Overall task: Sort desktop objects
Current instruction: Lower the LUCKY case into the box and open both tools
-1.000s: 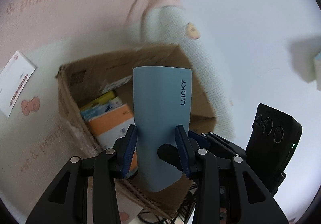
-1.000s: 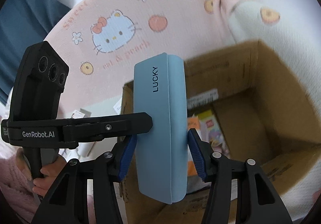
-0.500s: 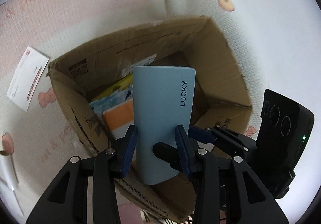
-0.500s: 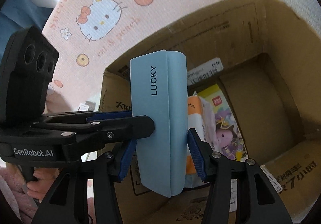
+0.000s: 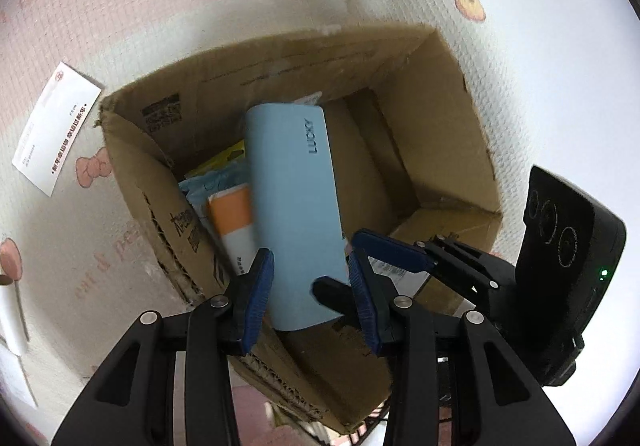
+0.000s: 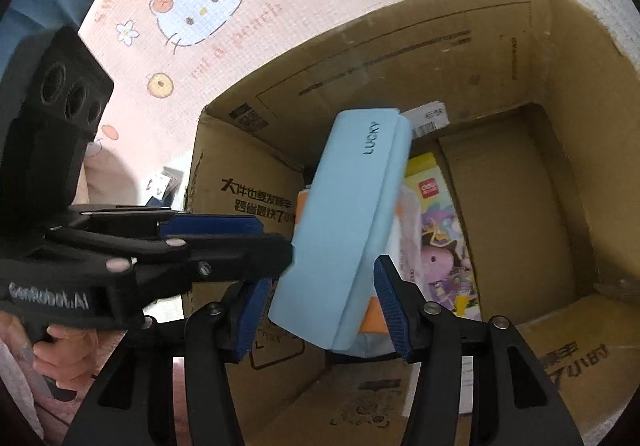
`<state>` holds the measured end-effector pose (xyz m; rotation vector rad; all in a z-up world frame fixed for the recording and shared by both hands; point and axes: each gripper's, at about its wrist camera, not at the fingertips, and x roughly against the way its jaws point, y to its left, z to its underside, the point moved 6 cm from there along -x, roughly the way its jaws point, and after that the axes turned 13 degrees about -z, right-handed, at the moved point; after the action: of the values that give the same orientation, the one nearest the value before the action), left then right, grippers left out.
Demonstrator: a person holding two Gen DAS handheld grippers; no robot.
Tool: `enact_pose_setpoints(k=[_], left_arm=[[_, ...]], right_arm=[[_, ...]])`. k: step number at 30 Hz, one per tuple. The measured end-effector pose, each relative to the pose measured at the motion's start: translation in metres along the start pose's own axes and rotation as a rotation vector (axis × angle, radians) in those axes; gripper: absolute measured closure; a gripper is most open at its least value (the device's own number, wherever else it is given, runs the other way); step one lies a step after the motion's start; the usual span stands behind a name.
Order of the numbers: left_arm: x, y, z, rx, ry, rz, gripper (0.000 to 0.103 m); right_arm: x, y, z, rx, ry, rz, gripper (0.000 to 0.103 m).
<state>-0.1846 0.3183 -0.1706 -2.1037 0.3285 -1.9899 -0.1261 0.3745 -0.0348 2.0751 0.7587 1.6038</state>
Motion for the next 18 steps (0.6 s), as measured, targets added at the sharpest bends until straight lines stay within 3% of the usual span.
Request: enact_pose_setpoints(k=[4,7,12,14,15,17,18], left_arm=[[0.010,0.005,-0.011,0.042,-0.065,0.006,0.059],[0.013,0.010,-0.018,0.020,-0.105,-0.018,0.059],[0.007,0.012,-0.028,0.008,-0.111,-0.020,0.059],[0.010,0.009,-0.030,-0.030,-0.144,-0.044,0.059],[0.010,0.007,-0.031,-0.061,-0.161,-0.081,0.060],[0.005,0.004,-0.031,-0.104,-0.173,-0.170,0.080],[0.002,0.003,-0.032,-0.101,-0.160,-0.170,0.086]], right_arm=[[0.018,-0.014,-0.008,-0.046,-0.066,0.040,0.050],[0.026,-0.030,-0.015,-0.163,-0.146,0.038,0.050],[0.030,-0.043,-0.032,-0.291,-0.269,0.064,0.052],[0.028,-0.054,-0.039,-0.373,-0.317,0.052,0.078],[0.026,-0.058,-0.042,-0.396,-0.314,0.042,0.082],[0.012,-0.061,-0.046,-0.455,-0.300,0.006,0.084],[0.009,-0.062,-0.049,-0.468,-0.286,0.000,0.084]])
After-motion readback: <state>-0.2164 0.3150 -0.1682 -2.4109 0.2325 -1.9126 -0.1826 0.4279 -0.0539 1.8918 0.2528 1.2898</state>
